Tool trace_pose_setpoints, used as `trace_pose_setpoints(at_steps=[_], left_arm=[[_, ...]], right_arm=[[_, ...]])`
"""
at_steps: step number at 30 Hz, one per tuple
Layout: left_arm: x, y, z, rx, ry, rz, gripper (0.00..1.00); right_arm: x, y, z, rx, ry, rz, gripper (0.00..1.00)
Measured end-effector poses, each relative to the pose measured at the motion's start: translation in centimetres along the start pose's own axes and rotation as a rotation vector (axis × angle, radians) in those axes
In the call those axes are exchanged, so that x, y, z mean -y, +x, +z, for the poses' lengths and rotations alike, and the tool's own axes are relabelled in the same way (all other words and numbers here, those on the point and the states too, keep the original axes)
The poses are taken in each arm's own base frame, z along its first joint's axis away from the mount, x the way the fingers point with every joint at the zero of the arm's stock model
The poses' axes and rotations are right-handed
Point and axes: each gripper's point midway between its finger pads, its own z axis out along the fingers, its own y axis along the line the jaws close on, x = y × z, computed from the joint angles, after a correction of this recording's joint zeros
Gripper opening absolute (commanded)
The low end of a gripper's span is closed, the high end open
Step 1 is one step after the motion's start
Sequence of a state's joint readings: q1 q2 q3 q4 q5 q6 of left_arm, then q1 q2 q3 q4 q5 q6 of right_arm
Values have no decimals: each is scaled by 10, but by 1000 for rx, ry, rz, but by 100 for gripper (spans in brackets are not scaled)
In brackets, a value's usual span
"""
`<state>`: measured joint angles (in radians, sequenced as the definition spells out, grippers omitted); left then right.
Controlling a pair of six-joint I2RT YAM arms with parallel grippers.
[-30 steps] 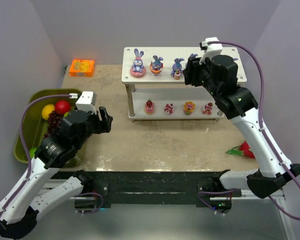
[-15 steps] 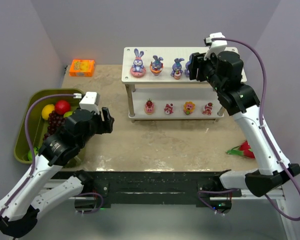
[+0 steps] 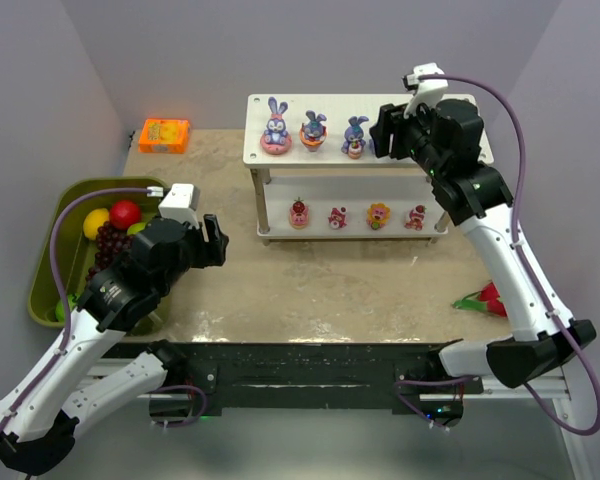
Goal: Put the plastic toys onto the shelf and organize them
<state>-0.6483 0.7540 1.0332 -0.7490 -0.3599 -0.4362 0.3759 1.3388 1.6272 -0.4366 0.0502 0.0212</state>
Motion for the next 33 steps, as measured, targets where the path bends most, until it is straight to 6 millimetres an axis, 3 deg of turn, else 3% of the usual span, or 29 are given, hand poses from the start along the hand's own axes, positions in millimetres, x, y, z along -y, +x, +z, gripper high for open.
trace_pose_setpoints(at_steps=[21,33], left_arm=[[-1,5,2,-11,-8,-9,68],[-2,7,2,-15,-13,-10,68]], right_arm=[[2,7,21,-2,-52,9,53],[1,8,19,-4,-50,33,47]])
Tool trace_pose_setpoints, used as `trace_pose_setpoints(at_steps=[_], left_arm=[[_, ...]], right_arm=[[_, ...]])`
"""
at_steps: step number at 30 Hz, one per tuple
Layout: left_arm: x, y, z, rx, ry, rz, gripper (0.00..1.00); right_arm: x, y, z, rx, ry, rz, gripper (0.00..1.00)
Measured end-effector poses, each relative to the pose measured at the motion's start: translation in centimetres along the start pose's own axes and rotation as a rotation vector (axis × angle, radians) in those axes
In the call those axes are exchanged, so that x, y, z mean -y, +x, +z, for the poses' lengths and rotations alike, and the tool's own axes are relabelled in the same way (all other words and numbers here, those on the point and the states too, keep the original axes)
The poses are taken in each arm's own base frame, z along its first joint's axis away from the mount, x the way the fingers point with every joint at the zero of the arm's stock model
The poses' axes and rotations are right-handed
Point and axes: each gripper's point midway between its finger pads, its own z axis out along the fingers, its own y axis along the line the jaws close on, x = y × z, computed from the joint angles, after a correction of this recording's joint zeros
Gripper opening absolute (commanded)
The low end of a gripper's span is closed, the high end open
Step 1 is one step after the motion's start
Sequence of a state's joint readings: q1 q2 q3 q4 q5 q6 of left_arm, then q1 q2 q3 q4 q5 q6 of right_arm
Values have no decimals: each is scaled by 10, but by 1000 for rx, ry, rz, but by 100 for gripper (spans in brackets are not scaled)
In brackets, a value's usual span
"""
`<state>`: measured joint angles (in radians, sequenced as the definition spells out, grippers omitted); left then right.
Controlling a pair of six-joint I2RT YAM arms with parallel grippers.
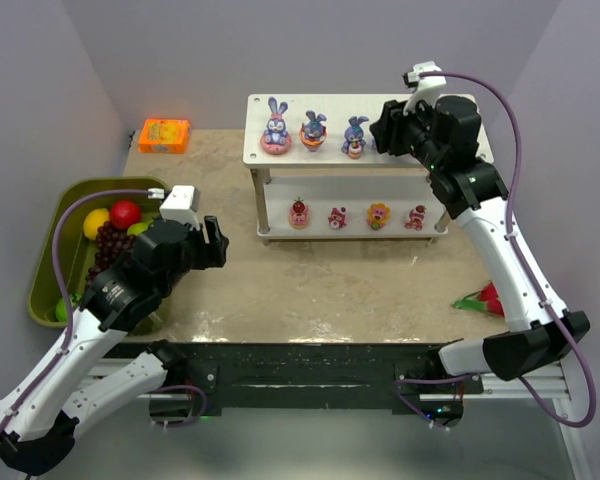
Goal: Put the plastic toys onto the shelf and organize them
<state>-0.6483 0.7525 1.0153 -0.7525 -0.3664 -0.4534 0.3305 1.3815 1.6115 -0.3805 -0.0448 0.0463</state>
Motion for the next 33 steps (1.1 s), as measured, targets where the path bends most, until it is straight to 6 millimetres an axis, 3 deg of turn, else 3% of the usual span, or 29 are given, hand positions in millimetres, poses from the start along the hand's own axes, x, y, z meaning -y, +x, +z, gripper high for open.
trace_pose_setpoints(at_steps=[23,33], left_arm=[[-2,6,3,-15,-10,6,68],[-2,8,5,-22,-14,9,68]], right_arm=[[5,2,-18,-24,44,71,39],[4,2,-20,-27,44,88,50]])
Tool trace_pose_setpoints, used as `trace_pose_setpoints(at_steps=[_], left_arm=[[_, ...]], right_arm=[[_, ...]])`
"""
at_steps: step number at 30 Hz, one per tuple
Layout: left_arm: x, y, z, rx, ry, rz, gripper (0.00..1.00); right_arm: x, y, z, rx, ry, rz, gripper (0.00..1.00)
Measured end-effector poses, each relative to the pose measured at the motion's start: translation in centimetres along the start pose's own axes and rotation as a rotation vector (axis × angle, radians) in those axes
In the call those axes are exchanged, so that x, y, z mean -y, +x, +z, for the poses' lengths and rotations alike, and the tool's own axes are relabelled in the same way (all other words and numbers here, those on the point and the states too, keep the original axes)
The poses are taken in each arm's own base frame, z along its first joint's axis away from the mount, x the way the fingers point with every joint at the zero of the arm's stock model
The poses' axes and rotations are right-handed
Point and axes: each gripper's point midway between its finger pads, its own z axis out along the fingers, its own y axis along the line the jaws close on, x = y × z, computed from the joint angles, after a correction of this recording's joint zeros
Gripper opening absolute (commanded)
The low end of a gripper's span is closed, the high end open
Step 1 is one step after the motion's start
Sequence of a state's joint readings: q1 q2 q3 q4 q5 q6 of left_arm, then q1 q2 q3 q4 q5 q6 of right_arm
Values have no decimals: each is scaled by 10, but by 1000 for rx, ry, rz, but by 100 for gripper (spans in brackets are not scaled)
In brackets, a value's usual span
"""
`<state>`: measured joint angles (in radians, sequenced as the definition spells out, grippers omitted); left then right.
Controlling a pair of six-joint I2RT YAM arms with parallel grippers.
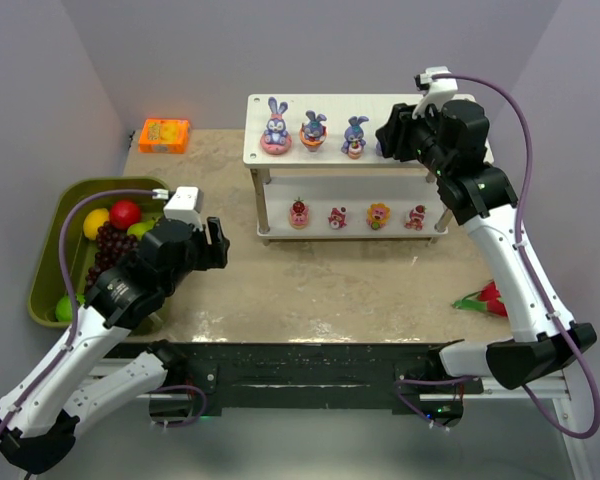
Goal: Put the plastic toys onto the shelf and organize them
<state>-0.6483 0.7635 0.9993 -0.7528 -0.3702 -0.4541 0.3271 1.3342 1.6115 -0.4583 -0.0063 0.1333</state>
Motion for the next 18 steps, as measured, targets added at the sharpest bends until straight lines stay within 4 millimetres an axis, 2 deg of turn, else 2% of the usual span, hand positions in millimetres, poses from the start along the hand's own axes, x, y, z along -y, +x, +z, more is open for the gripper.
trace_pose_setpoints(at_steps=[18], left_arm=[[-2,6,3,-17,-12,6,68]], right_arm=[[1,2,1,-5,17,43,52]])
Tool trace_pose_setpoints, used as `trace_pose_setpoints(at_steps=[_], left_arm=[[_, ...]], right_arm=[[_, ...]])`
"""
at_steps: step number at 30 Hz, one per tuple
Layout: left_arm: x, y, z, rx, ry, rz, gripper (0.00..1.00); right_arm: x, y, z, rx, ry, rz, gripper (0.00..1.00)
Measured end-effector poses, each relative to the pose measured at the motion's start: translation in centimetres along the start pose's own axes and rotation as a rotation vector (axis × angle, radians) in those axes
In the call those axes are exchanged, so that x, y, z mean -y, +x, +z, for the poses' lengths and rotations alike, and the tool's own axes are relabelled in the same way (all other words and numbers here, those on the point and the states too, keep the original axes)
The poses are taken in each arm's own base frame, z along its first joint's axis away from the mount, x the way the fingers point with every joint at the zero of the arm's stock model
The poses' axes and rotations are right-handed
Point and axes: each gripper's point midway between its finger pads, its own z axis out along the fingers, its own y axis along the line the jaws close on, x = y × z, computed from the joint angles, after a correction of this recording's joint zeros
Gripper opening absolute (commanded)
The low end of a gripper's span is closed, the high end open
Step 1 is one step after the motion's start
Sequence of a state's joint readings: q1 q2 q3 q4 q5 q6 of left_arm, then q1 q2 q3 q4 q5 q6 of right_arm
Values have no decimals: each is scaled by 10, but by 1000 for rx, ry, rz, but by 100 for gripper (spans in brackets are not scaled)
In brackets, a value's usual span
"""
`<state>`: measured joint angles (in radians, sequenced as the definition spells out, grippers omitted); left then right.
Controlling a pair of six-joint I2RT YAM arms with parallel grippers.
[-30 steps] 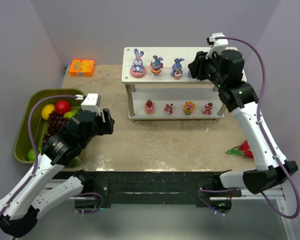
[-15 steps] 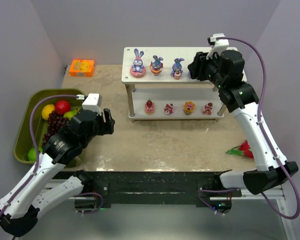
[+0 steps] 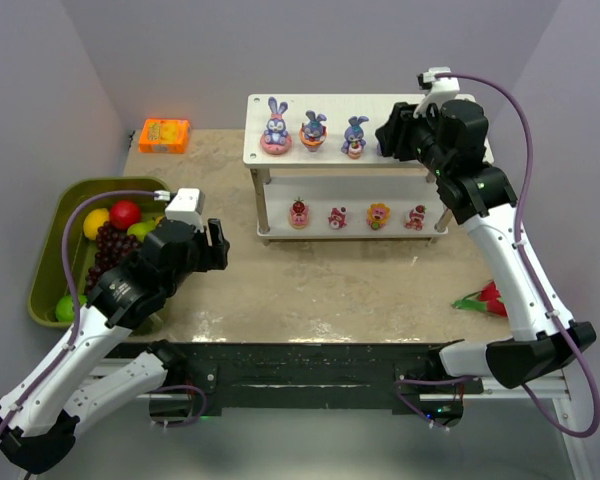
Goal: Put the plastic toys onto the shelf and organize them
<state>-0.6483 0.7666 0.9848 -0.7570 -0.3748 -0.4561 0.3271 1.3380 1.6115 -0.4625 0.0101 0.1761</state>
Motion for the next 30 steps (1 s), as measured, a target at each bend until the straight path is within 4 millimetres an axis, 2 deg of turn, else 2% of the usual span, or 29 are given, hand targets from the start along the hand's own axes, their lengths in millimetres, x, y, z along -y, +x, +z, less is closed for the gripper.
trace_pose_setpoints(at_steps=[22,30], left_arm=[[-1,2,-1,-4,-3,-4,69],[-2,1,-2,-1,-5,-7,70]], right_arm=[[-3,-3,2,12,-4,52,62],[-4,-8,-6,28,-9,52,64]])
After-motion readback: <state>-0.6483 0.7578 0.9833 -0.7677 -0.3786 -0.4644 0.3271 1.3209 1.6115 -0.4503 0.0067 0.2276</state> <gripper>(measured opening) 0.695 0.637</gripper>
